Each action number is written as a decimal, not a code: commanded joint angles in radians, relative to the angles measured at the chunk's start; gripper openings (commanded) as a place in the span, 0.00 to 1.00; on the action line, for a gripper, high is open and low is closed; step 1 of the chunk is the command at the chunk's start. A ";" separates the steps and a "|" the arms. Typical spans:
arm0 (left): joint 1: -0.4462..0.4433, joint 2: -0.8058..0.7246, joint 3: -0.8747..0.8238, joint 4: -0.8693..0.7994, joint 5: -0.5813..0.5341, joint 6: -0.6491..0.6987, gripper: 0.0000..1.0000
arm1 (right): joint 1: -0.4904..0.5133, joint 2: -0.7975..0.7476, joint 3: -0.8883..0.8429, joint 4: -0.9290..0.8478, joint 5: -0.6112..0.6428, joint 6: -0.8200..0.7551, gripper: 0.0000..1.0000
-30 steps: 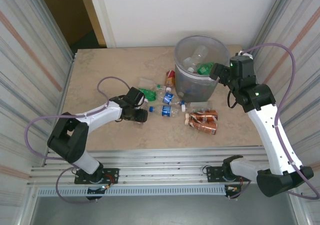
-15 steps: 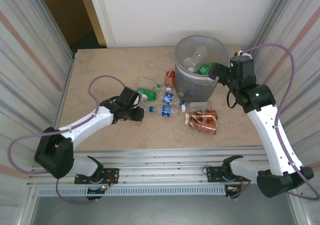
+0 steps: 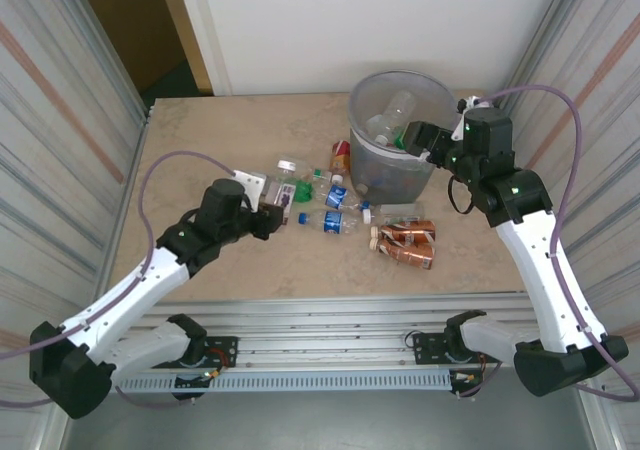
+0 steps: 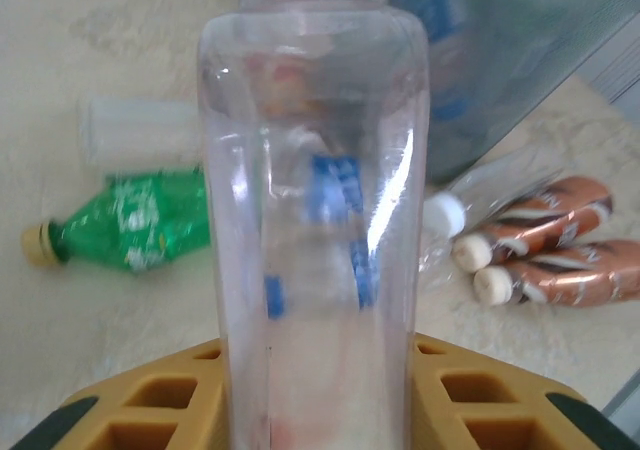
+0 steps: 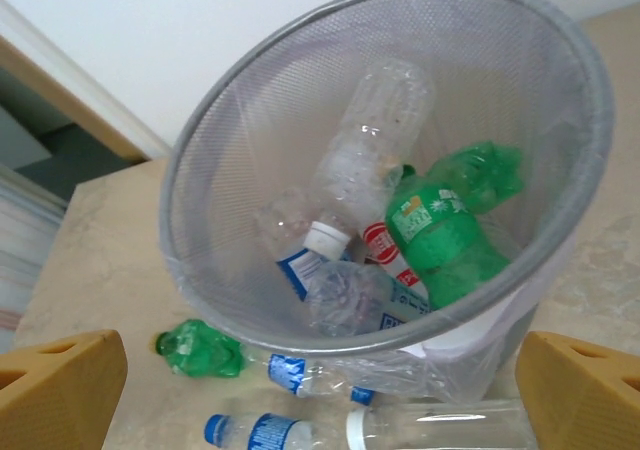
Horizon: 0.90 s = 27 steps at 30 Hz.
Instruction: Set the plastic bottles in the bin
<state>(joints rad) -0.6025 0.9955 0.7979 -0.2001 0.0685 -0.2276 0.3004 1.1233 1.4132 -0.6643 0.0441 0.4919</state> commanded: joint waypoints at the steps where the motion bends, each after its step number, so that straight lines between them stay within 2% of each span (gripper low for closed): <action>1: -0.007 -0.010 -0.008 0.223 0.058 0.061 0.21 | -0.005 -0.010 -0.002 0.025 -0.056 -0.010 0.98; 5: -0.007 0.040 0.024 0.322 0.100 0.095 0.21 | -0.004 -0.004 0.006 0.013 -0.080 -0.004 0.98; 12: -0.007 0.184 0.132 0.359 0.168 0.139 0.21 | -0.002 -0.002 0.003 0.017 -0.132 0.005 1.00; 18: -0.007 0.254 0.160 0.469 0.237 0.155 0.20 | 0.013 0.023 0.025 0.046 -0.222 -0.001 0.97; 22: -0.008 0.285 0.191 0.498 0.276 0.175 0.21 | 0.050 0.047 0.050 0.096 -0.292 -0.003 0.96; 27: -0.014 0.299 0.194 0.528 0.312 0.179 0.21 | 0.112 0.087 0.080 0.119 -0.301 -0.022 0.96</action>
<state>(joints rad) -0.6056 1.2945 0.9585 0.2573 0.3302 -0.0776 0.3893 1.1950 1.4479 -0.5911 -0.2188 0.4911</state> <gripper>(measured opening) 0.360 0.962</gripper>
